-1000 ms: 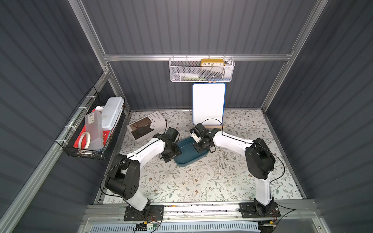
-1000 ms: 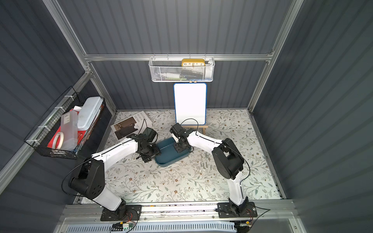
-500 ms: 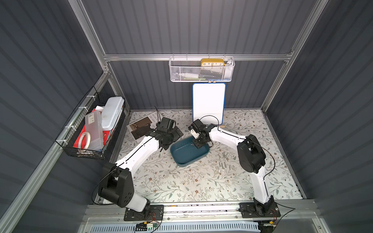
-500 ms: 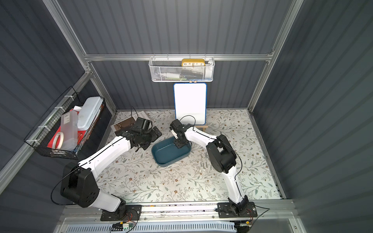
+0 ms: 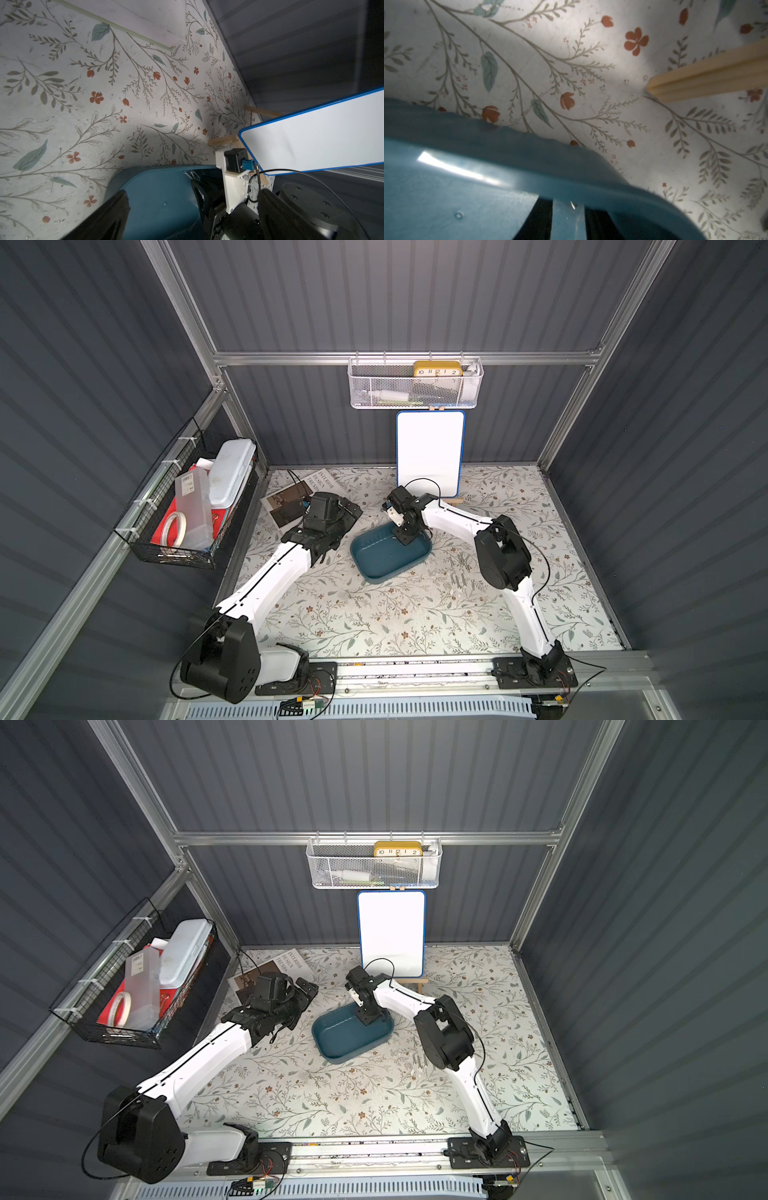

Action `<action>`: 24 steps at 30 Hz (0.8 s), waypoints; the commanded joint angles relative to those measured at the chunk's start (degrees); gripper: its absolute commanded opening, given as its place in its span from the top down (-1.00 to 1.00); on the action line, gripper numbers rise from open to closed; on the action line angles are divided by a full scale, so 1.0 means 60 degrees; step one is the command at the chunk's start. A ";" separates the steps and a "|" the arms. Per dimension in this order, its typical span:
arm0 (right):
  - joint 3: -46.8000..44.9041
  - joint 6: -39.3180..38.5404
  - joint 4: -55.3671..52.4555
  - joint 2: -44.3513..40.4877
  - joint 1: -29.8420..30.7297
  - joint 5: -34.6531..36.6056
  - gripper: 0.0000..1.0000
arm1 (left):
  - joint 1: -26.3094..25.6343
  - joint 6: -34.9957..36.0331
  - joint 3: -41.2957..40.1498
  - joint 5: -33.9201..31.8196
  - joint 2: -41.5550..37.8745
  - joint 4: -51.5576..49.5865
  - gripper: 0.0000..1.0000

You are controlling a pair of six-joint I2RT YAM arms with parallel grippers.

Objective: Take out the screws from the storage box
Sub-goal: Pick up the screw from the storage box.

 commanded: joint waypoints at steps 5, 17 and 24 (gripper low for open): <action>0.0369 -0.0295 -0.0441 0.0468 0.0006 0.0349 0.43 | 0.0002 -0.0442 -0.0772 0.0331 -0.0642 0.0466 -0.99; 0.0406 -0.0557 -0.0807 0.0775 0.0239 0.0676 0.53 | -0.0001 -0.0662 -0.1463 0.0752 -0.0744 0.0854 -0.99; 0.0398 -0.0372 -0.0875 0.0858 0.0270 0.0589 0.53 | 0.0006 -0.0740 -0.1671 0.0774 -0.0885 0.0898 -0.99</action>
